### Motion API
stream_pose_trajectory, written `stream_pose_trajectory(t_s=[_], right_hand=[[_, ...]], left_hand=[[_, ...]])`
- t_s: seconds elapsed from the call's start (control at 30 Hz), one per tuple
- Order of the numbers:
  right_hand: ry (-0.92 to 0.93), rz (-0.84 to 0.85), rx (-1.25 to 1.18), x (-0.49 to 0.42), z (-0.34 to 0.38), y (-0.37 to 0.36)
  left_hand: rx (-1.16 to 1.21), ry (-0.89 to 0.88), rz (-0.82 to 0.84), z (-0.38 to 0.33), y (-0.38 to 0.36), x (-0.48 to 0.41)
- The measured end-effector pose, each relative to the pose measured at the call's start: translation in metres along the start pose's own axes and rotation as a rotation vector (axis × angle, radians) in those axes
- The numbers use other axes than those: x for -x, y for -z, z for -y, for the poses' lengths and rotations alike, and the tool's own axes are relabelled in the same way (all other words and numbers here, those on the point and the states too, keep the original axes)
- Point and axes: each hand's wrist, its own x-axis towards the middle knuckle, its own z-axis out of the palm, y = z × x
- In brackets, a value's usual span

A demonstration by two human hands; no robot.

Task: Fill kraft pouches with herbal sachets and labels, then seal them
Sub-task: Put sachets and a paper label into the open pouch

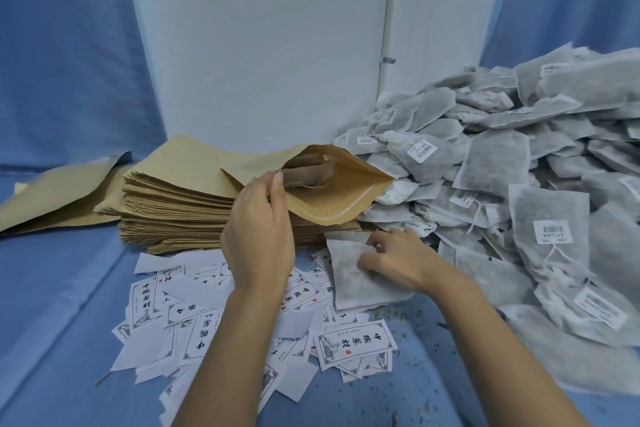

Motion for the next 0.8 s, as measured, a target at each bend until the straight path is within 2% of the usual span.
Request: stream_pose_trajectory(t_s=[0.23, 0.4, 0.47, 0.6, 0.7, 0.8], right_hand=[[-0.049, 0.082, -0.131, 0.008, -0.002, 0.013], [0.004, 0.044, -0.162, 0.011, 0.0, 0.02], [0.058, 0.045, -0.369, 0.015, -0.001, 0.027], [0.308, 0.12, -0.8, 0.029, -0.003, 0.043], [0.35, 0.221, -1.08, 0.033, -0.005, 0.05], [0.307, 0.159, -1.144, 0.03, 0.003, 0.051]], left_hand=[[0.002, 0.004, 0.013, 0.0, 0.0, 0.001], [-0.007, -0.012, 0.02, 0.0, 0.0, 0.002], [-0.005, -0.017, 0.022, 0.001, 0.0, 0.002], [0.002, -0.048, 0.045, 0.002, 0.0, 0.0], [-0.004, -0.068, 0.062, 0.002, -0.001, 0.0], [-0.015, -0.093, 0.079, 0.001, -0.002, 0.001]])
